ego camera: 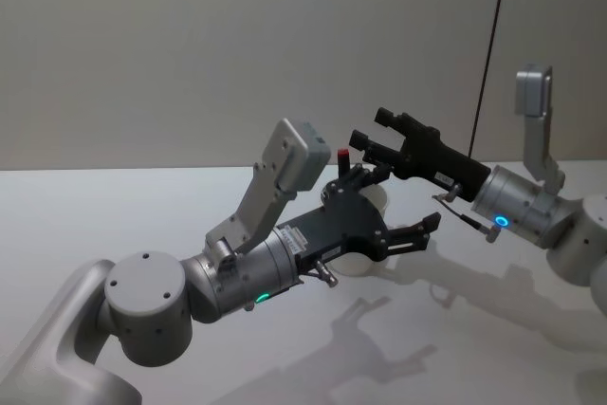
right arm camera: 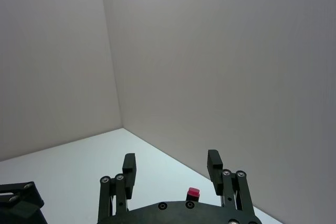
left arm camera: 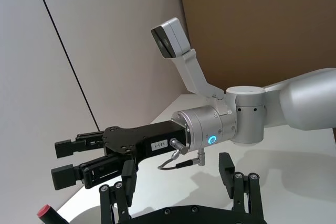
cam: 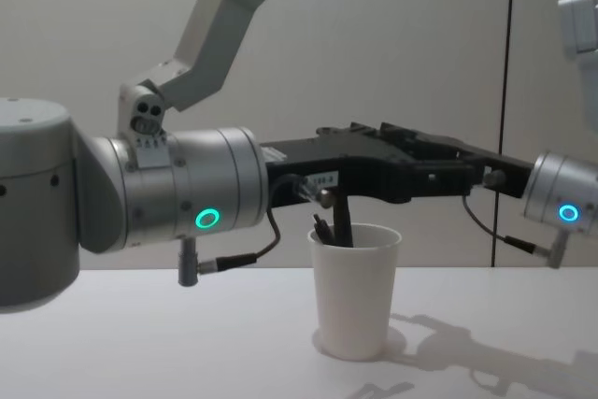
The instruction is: Place the pen into the pen holder.
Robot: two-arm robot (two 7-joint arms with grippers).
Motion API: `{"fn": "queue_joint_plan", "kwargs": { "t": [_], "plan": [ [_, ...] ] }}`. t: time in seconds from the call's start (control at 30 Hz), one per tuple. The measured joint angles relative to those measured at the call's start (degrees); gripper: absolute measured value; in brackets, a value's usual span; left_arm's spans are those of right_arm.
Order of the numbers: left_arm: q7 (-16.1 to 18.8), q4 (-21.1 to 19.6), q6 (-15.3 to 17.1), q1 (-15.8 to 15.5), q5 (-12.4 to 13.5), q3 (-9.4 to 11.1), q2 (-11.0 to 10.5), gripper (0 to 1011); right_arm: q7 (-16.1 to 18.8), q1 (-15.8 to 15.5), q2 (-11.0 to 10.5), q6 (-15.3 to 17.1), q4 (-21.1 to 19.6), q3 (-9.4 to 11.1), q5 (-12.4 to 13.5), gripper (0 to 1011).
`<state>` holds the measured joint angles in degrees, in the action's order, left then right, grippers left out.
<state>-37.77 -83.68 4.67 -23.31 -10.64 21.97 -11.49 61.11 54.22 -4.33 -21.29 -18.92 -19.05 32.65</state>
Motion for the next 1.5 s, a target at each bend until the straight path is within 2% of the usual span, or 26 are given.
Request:
{"fn": "queue_joint_plan", "kwargs": {
  "t": [0.2, 0.47, 0.8, 1.0, 1.1, 1.17, 1.2, 1.5],
  "plan": [
    [0.00, 0.00, 0.00, 0.00, 0.00, 0.00, 0.00, 1000, -0.05, -0.21, -0.17, 0.18, -0.98, 0.34, -0.11, 989],
    [0.00, 0.00, 0.00, 0.00, 0.00, 0.00, 0.00, 1000, -1.46, -2.62, -1.36, 1.99, -6.28, 0.98, -0.56, 1001],
    [0.00, 0.00, 0.00, 0.00, 0.00, 0.00, 0.00, 1000, -4.51, -8.10, -4.00, 6.25, -17.36, 2.24, -0.79, 1002],
    [0.00, 0.00, 0.00, 0.00, 0.00, 0.00, 0.00, 1000, -6.77, -12.52, -6.15, 9.09, -25.63, 3.28, -0.10, 1002],
    [0.00, 0.00, 0.00, 0.00, 0.00, 0.00, 0.00, 1000, -7.91, -14.50, -7.11, 10.07, -29.18, 3.80, 0.30, 1002],
    [0.00, 0.00, 0.00, 0.00, 0.00, 0.00, 0.00, 1000, -8.20, -14.81, -7.25, 10.28, -29.71, 3.87, 0.40, 1002],
    [0.00, 0.00, 0.00, 0.00, 0.00, 0.00, 0.00, 1000, -9.06, -16.32, -8.00, 10.86, -32.27, 4.28, 0.72, 1002],
    [0.00, 0.00, 0.00, 0.00, 0.00, 0.00, 0.00, 1000, -12.95, -21.69, -10.68, 12.61, -40.65, 5.66, 1.92, 1002]
  ]
}}
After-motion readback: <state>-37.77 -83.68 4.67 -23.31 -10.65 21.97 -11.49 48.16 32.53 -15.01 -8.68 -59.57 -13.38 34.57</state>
